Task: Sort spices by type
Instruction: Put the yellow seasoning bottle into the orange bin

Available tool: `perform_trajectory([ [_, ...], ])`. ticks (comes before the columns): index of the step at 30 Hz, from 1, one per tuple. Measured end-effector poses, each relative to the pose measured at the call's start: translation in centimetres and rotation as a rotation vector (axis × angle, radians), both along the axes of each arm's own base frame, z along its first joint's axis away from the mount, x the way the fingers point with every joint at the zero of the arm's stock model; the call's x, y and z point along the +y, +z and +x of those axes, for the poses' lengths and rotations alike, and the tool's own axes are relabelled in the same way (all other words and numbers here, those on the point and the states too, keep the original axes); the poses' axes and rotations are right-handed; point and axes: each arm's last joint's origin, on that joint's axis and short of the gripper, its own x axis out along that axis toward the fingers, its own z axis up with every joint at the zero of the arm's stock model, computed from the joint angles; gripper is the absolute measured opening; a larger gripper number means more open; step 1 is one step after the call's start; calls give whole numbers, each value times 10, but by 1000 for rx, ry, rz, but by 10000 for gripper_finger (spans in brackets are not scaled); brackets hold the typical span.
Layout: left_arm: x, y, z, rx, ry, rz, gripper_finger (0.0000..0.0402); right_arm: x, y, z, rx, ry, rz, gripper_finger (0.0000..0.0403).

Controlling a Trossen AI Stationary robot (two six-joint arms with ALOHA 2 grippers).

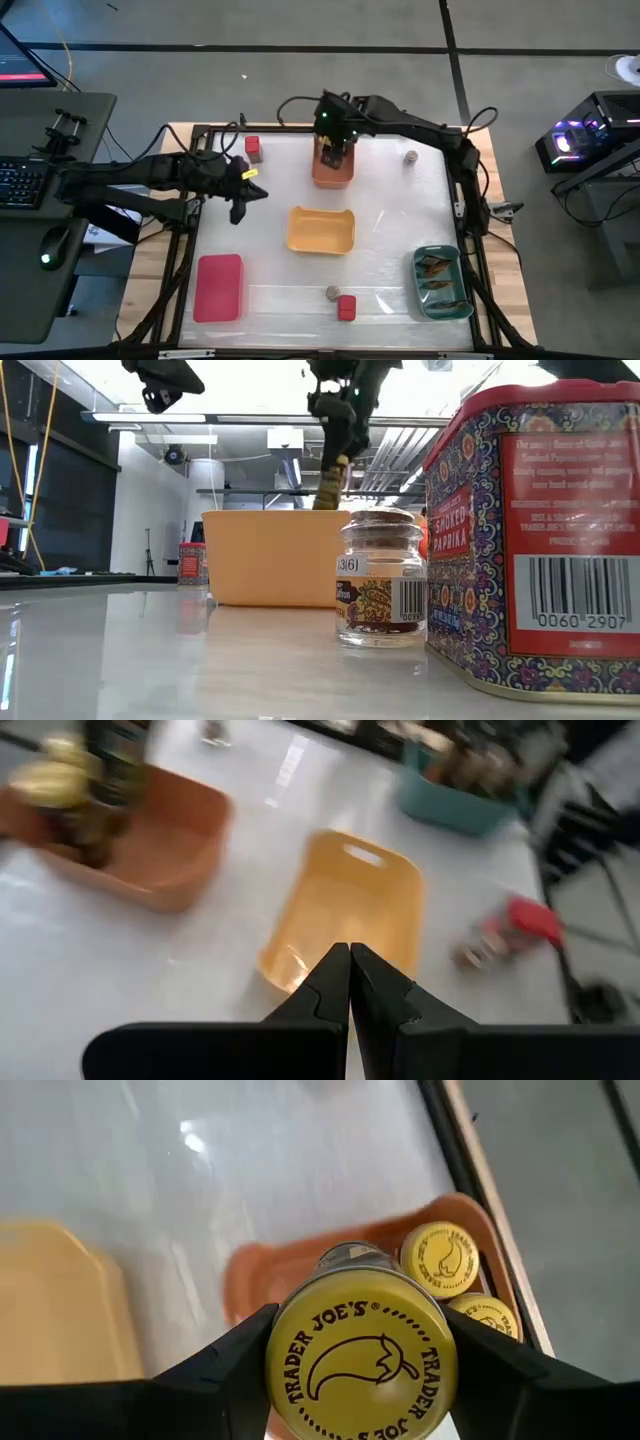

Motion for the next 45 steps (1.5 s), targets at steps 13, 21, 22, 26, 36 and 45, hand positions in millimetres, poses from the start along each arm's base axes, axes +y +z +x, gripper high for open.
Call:
perform_trajectory([
  [13, 22, 6, 20, -130, 331, 69, 0, -12, -80, 35, 209, 128, -21, 222],
  [21, 32, 5, 22, -125, 337, 87, 0, -22, -88, 42, 160, 55, -27, 222],
  [22, 32, 5, 22, -124, 335, 92, 0, -24, -88, 41, 154, 41, -20, 222],
  [26, 34, 4, 22, -115, 301, 114, 0, -29, -89, 39, 152, 11, -3, 222],
  [36, 38, 4, 21, -107, 303, 136, 0, -28, -89, 40, 133, -12, 29, 277],
  [45, 38, 4, 21, -107, 303, 136, 0, -32, -88, 41, 125, -33, -20, 295],
])
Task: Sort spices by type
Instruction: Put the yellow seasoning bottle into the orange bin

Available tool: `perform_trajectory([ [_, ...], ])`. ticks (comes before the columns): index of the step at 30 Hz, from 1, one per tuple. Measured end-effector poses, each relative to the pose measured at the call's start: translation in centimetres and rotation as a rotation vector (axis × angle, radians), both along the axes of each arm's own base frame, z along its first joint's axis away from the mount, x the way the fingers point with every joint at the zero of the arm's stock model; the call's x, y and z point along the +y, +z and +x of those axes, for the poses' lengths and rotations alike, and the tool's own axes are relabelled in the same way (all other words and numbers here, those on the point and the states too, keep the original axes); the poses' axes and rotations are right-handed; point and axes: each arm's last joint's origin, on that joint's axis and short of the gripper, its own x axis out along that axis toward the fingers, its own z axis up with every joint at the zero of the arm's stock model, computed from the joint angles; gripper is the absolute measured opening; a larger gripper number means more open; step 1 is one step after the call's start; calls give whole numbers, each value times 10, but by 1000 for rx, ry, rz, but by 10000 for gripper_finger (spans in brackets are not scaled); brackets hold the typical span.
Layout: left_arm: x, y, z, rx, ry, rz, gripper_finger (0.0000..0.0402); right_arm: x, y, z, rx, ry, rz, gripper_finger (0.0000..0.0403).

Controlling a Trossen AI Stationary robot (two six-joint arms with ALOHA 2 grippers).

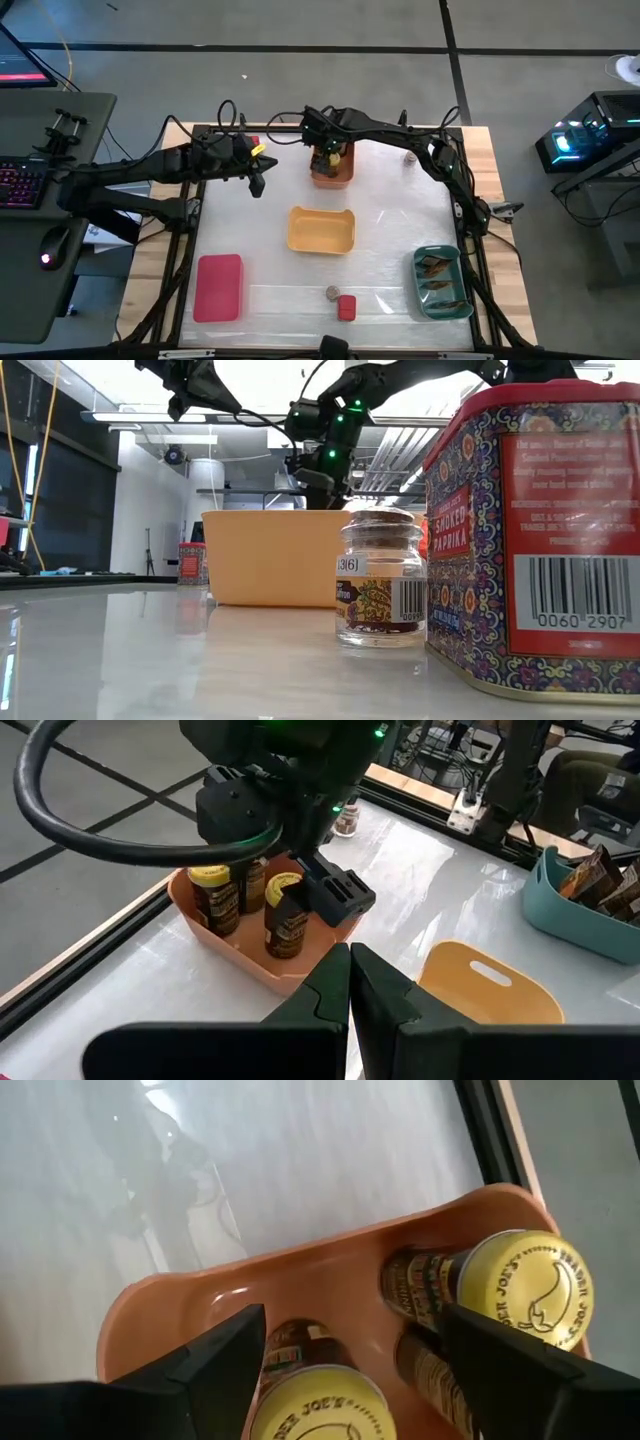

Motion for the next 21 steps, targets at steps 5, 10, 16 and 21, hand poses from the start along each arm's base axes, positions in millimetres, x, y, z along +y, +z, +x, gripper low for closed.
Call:
perform_trajectory([
  [5, 0, 0, 0, 0, 0, 0, 0, -2, 3, 1, -20, 36, -3, 297],
  [10, 0, -2, -1, 17, 0, -4, 0, -1, 29, 0, -49, 94, -18, 287],
  [16, -1, -5, -3, 50, 4, -18, 0, 7, 62, -11, -88, 159, 47, 189],
  [21, -1, -3, -5, 43, 1, -10, 0, 15, 44, -34, 48, 160, 159, 27],
])
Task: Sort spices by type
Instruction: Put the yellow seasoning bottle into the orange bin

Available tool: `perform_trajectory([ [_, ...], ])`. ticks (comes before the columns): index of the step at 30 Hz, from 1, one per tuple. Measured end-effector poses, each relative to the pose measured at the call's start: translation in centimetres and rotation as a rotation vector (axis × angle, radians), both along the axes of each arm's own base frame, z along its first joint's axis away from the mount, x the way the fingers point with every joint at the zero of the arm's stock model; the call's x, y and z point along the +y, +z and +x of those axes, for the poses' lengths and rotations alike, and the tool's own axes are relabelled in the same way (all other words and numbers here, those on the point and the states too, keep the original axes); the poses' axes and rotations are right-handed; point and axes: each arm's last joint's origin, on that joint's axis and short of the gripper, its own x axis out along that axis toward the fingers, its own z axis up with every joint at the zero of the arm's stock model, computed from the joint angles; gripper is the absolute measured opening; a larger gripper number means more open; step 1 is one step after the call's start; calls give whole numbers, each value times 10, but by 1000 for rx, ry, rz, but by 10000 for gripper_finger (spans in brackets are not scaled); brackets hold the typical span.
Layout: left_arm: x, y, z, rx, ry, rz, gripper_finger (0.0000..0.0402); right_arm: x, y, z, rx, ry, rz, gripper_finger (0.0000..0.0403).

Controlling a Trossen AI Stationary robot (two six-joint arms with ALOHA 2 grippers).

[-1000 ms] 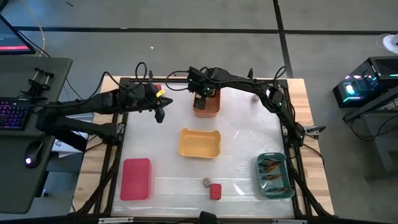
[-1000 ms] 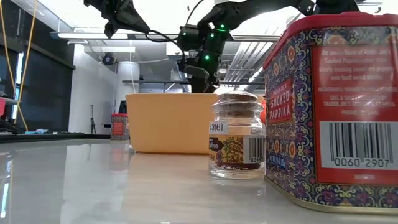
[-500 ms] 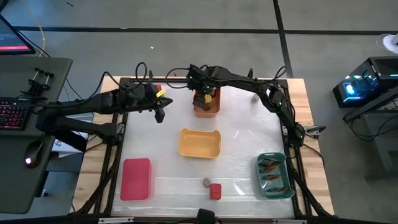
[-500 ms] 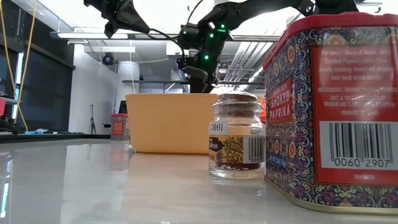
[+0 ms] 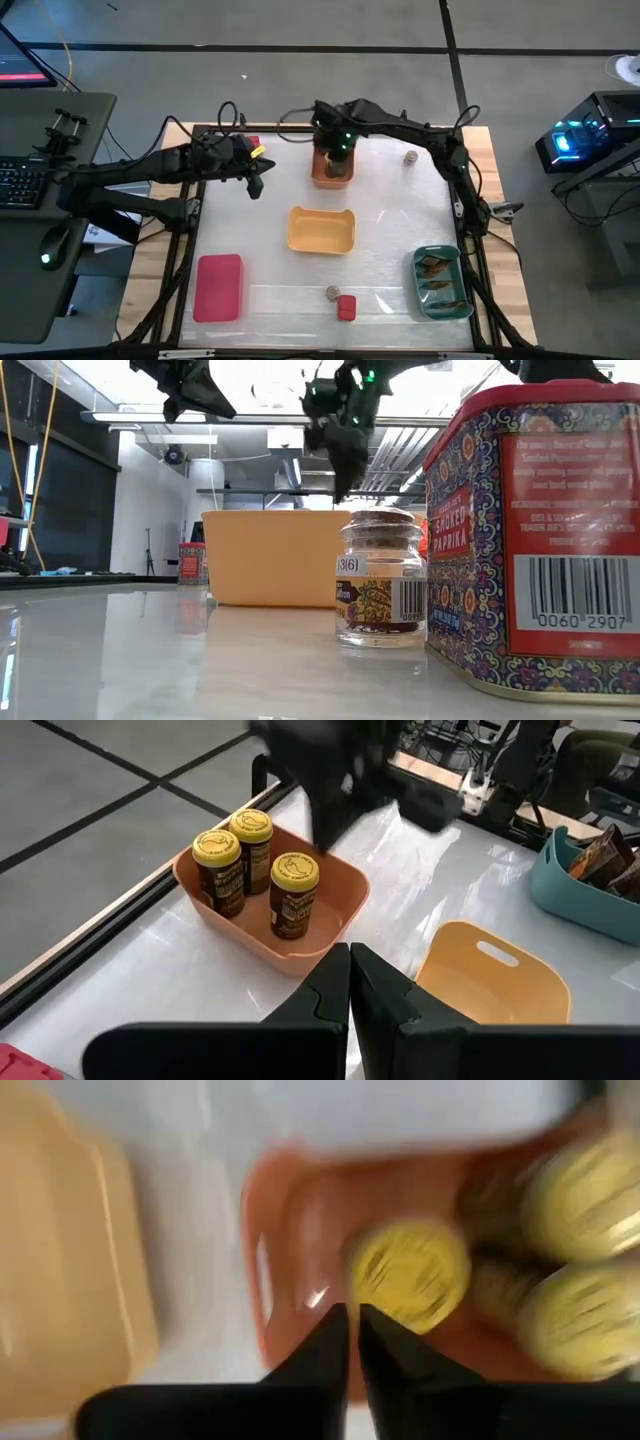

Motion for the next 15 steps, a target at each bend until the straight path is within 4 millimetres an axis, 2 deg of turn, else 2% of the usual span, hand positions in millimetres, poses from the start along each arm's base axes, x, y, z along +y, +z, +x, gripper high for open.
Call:
perform_trajectory([
  [1, 0, 0, 0, -1, -1, 2, 0, 1, -8, -5, 28, -3, 29, 16],
  [3, 0, 2, -2, -2, -8, 16, 0, 2, -16, -15, 46, -34, 48, 19],
  [7, 2, 3, -5, -3, -5, 39, 0, 3, -29, -31, 2, -103, 27, 4],
  [10, 6, 4, -7, -7, 16, 40, 0, -1, -50, -30, -23, -168, 27, 5],
  [15, 10, 4, -9, -1, 39, 39, 0, 2, -57, -24, -47, -202, 15, 2],
])
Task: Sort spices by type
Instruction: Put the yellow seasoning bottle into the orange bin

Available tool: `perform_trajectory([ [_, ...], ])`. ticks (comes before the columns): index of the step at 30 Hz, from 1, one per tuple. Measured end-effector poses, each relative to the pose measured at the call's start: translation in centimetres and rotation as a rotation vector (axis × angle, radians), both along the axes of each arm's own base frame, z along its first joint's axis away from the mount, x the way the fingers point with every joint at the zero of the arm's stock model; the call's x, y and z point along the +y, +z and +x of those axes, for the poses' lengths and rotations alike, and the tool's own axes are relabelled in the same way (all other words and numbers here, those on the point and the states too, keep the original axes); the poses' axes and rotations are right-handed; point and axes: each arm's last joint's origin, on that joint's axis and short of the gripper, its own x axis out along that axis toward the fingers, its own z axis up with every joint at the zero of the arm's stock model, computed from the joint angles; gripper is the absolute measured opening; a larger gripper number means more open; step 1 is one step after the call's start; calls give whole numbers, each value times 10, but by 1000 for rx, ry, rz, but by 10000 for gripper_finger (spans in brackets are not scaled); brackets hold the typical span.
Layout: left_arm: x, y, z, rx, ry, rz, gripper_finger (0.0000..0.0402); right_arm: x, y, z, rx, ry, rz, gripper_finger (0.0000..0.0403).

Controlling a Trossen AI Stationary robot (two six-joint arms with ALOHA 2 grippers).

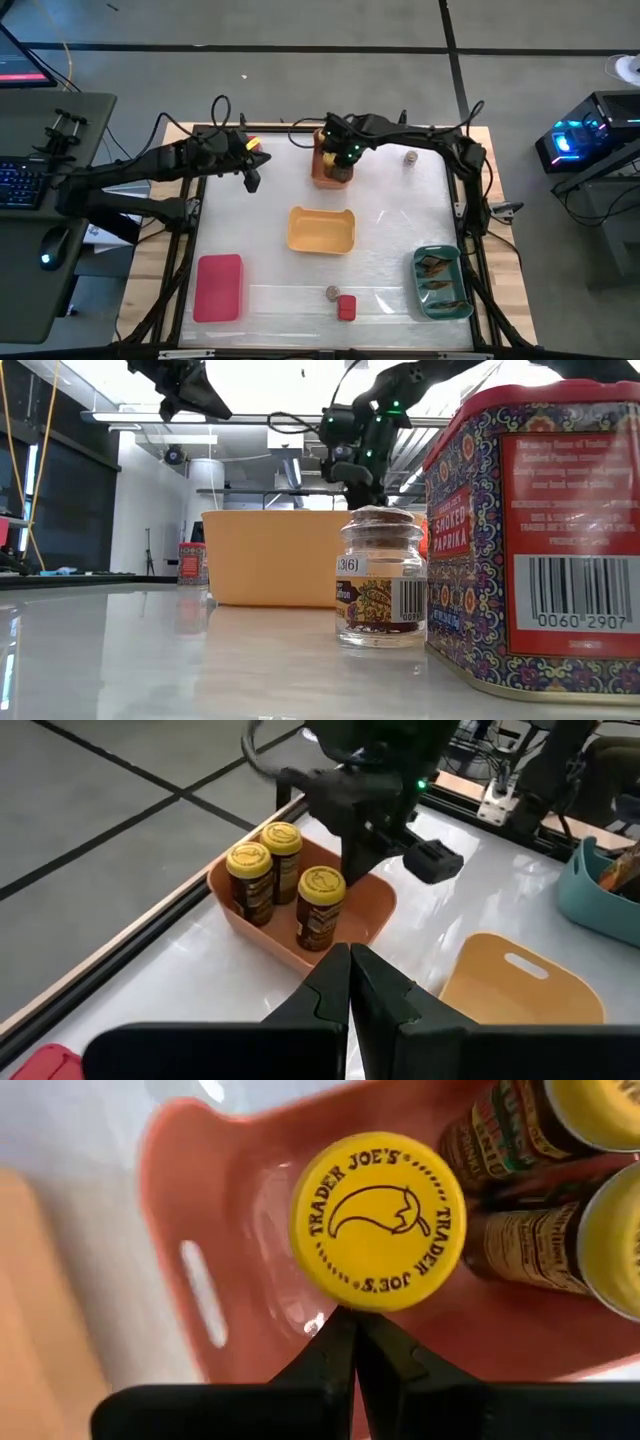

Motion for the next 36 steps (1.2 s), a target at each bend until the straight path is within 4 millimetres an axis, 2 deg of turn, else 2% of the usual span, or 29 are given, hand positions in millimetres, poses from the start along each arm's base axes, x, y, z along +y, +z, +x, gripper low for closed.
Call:
perform_trajectory([
  [7, 3, 0, -2, 6, 18, -1, 0, -1, 0, 6, -46, -31, -32, 1],
  [18, 3, -1, -2, 9, 17, -2, 0, -21, 4, 5, -127, -169, -58, 0],
  [24, 3, -1, -2, 12, 17, -2, 0, -17, 6, -3, -66, -167, -34, 0],
  [28, 3, -1, -2, 12, 17, -2, 0, -7, 4, -5, -18, -180, 49, 0],
  [31, 3, -1, -2, 12, 17, -2, 0, 0, 4, 0, -52, -153, 90, 0],
  [36, 3, -1, -2, 11, 17, -3, 0, 5, 6, 10, -116, -142, 39, 0],
])
